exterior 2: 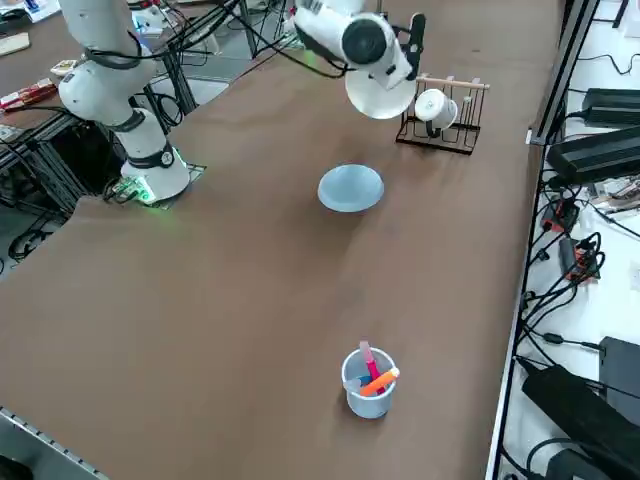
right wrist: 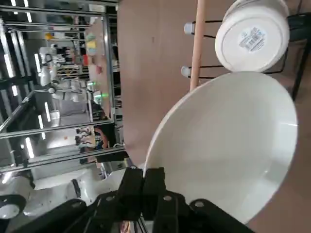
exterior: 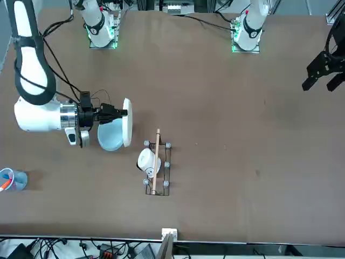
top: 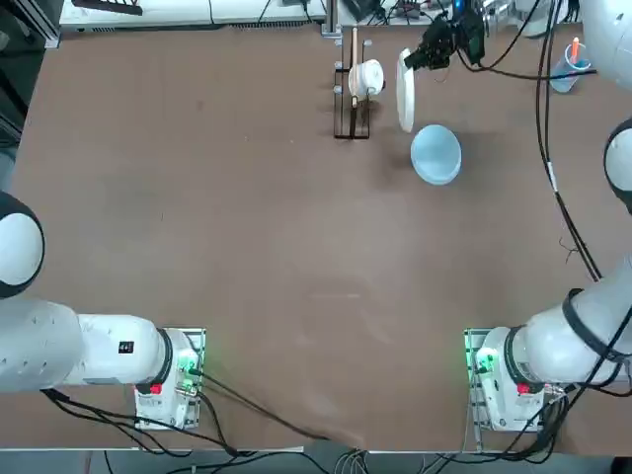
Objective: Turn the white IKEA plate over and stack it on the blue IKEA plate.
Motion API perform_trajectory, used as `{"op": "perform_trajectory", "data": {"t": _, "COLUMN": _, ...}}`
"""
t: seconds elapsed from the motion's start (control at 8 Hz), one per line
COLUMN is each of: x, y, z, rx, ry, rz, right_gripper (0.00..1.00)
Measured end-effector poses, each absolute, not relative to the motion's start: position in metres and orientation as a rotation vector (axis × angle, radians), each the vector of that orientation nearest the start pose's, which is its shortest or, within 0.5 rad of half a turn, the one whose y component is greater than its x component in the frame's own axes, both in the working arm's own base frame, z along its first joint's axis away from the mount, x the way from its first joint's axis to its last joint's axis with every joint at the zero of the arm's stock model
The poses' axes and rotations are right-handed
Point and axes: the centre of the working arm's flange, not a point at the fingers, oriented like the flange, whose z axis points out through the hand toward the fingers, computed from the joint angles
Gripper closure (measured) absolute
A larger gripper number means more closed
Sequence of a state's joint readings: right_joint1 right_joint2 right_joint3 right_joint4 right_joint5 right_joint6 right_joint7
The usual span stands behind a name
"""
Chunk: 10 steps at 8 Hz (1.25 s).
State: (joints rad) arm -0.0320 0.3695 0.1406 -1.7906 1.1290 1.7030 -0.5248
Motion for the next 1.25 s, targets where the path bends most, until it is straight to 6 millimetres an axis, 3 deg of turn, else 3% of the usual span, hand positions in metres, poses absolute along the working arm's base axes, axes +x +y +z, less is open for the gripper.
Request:
{"op": "perform_trajectory", "data": {"t": 0.38, "x": 0.585, "y": 0.090, "z": 0.259, "rx": -1.776, "ry": -0.296, "rz": 0.135, "right_gripper": 0.98}}
{"op": "perform_trajectory", "data": {"t": 0.5, "x": 0.580, "y": 0.081, "z": 0.228, "rx": -1.732, "ry": -0.302, "rz": 0.123, "right_gripper": 0.98}}
{"op": "perform_trajectory", "data": {"t": 0.62, "x": 0.577, "y": 0.079, "z": 0.210, "rx": -1.710, "ry": -0.301, "rz": 0.125, "right_gripper": 0.98}}
{"op": "perform_trajectory", "data": {"t": 0.88, "x": 0.577, "y": 0.074, "z": 0.206, "rx": -1.690, "ry": -0.309, "rz": 0.115, "right_gripper": 0.98}}
{"op": "perform_trajectory", "data": {"t": 1.25, "x": 0.575, "y": 0.046, "z": 0.195, "rx": -1.699, "ry": -0.323, "rz": 0.093, "right_gripper": 0.98}}
